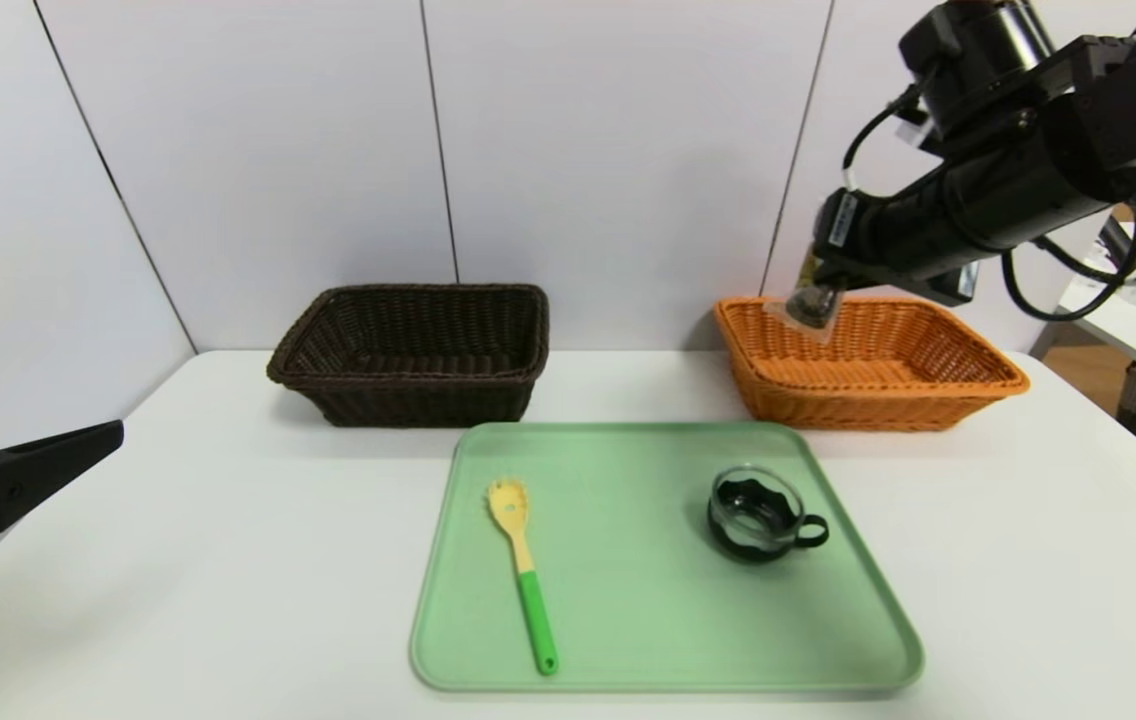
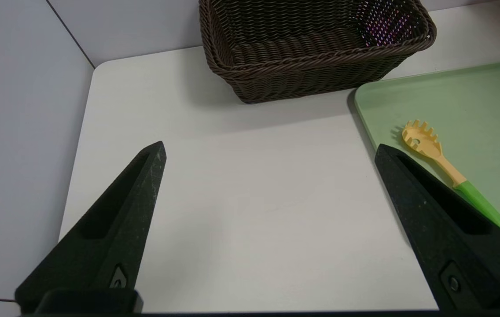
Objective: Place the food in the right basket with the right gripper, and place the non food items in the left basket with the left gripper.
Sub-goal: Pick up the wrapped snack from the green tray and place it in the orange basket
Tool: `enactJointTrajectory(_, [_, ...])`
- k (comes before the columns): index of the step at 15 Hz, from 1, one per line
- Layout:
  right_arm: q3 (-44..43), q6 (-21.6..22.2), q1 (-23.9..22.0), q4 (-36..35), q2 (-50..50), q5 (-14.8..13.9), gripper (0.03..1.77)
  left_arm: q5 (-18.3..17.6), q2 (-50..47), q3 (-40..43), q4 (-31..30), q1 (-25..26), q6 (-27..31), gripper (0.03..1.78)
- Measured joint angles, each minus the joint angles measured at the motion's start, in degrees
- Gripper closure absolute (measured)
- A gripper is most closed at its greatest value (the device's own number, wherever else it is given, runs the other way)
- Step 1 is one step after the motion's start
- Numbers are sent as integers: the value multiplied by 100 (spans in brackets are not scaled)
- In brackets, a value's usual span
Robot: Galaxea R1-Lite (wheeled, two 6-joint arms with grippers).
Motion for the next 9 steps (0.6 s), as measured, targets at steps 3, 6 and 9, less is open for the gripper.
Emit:
enactJointTrajectory(3, [2,-417,-584,-219,62,88,161,-2,-10,17,0,-13,5,12])
enactJointTrajectory(6, [6,-243,-1031,-510,344,457,161,4,-29,20,2,-13,2,12])
enactJointTrajectory(9, [11,-46,-1358,-581,716,670,161,13,-46,46,6,-16,5,12])
